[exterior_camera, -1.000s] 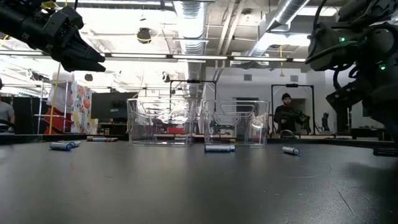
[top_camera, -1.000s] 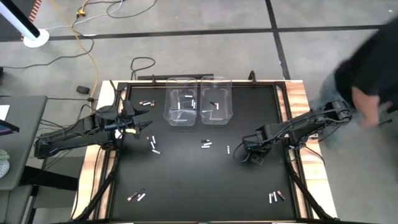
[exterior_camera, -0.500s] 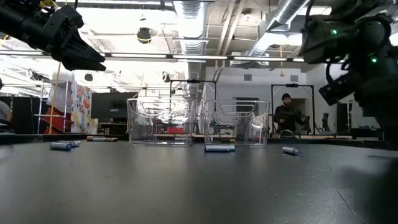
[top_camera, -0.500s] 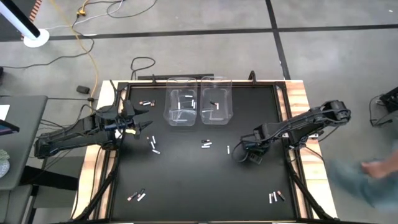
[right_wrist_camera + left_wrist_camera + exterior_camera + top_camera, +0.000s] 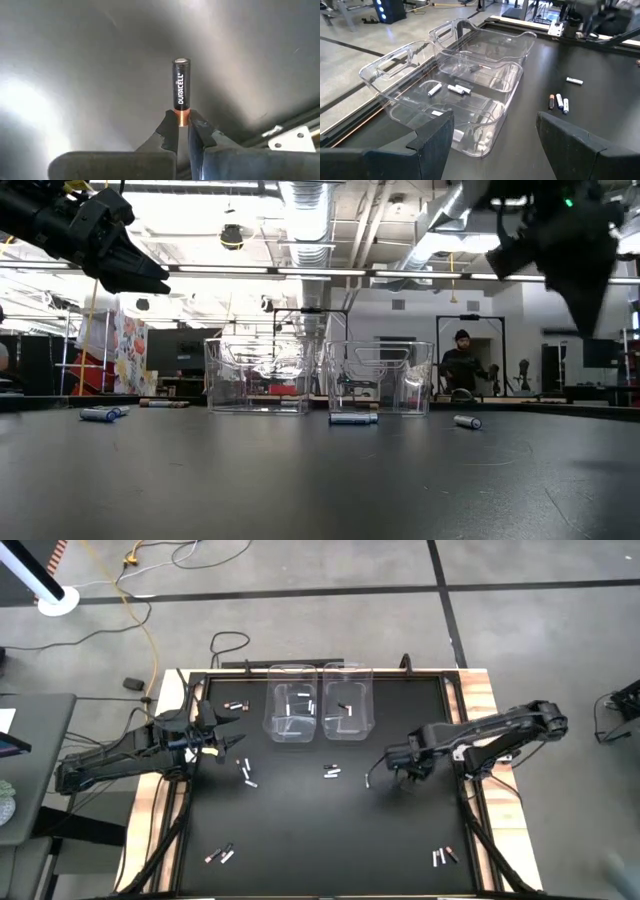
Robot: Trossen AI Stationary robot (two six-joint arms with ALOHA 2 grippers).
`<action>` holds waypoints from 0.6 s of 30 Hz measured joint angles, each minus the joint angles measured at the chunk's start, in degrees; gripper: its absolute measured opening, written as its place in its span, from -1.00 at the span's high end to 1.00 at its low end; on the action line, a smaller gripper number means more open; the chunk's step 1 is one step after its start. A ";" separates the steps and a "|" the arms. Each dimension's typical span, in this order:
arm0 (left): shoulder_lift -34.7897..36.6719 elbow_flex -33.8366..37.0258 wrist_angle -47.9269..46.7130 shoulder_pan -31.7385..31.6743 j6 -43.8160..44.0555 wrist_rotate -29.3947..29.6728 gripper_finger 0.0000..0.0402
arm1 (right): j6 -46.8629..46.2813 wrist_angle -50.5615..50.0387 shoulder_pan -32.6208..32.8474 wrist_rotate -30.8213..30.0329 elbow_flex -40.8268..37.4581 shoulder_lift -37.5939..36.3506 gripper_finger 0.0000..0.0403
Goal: Sort batteries
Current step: Put the black battery into the right transparent bin
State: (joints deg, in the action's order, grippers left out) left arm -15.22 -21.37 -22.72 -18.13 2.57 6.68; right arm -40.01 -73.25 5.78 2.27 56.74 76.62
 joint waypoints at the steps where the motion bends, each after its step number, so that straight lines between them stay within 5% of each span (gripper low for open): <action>1: 0.02 0.00 0.02 0.00 0.00 0.01 -0.39 | 0.01 -0.51 -0.69 -0.78 1.23 -0.89 0.86; 10: 0.00 0.00 0.20 0.00 0.00 0.00 -0.39 | 6.54 -1.55 -10.58 -9.97 13.11 -5.83 0.87; 18: 0.02 0.00 0.20 0.00 0.07 0.00 -0.39 | 20.93 -0.12 -21.48 -12.34 27.74 3.00 0.87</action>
State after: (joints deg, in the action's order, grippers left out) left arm -15.21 -21.37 -22.52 -18.13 2.63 6.68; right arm -19.08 -73.37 -15.70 -10.07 84.48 79.62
